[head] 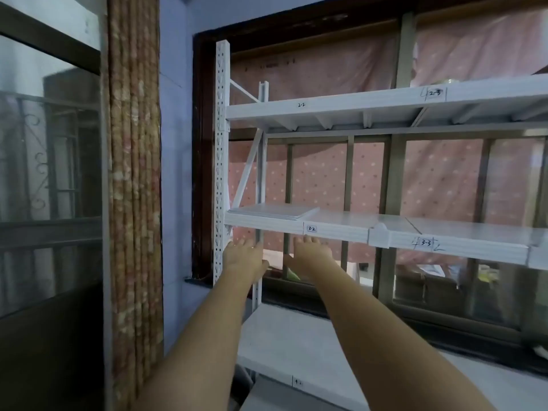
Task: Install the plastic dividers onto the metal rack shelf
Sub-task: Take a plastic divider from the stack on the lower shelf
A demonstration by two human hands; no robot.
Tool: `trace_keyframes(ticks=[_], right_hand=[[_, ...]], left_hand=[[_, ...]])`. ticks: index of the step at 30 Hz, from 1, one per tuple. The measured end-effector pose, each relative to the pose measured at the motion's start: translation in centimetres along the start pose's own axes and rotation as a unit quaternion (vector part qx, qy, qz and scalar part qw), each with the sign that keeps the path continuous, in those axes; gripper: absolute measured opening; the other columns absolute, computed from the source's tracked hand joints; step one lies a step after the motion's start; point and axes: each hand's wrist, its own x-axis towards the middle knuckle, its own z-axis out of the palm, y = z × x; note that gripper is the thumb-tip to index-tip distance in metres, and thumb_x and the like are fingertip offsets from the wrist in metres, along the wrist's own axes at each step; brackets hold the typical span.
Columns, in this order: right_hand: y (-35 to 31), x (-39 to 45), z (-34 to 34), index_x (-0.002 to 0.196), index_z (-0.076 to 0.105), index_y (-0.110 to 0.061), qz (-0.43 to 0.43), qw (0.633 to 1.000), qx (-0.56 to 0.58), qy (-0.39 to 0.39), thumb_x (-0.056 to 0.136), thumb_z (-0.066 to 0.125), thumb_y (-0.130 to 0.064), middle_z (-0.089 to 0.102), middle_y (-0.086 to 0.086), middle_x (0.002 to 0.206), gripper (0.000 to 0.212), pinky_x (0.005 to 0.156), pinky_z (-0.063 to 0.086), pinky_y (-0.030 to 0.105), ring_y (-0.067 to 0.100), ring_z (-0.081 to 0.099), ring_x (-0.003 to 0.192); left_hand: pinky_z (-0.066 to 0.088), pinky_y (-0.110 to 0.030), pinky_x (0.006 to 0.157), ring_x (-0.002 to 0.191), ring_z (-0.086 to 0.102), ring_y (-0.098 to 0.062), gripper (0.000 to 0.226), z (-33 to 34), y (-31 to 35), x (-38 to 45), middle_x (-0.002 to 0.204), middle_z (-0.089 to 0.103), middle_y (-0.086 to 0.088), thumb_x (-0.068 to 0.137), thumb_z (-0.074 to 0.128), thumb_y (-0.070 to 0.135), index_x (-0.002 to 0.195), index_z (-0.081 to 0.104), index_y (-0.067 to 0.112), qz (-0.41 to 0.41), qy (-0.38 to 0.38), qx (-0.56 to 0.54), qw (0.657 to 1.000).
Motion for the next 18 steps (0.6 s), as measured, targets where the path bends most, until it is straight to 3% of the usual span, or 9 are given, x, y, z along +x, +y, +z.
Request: trace_keyframes(ticks=[8,18], right_hand=[[-1.0,6.3,1.5,0.148,0.028,-0.010,-0.015,1.000,-0.012,-0.002,0.103,0.032,-0.039,0.032,0.014,0.152,0.054,0.105,0.034,0.042,0.030,0.030,0.139],[0.8,19.1,0.9,0.150,0.026,-0.009,-0.017,0.999,-0.017,0.025,0.103,0.031,-0.040,0.032,0.013,0.153,0.056,0.107,0.035,0.042,0.030,0.033,0.138]], left_hand=[[0.029,-0.040,0.108,0.136,0.033,-0.024,0.051,2.6,-1.2,5.1,0.146,0.038,-0.007,0.097,0.036,0.039,0.143,0.034,0.016,-0.003,-0.004,0.023,1.000],[0.034,-0.039,0.104,0.132,0.036,-0.025,0.051,4.1,-4.7,16.5,0.144,0.040,-0.008,0.098,0.035,0.036,0.145,0.030,0.018,-0.032,0.006,0.080,0.996]])
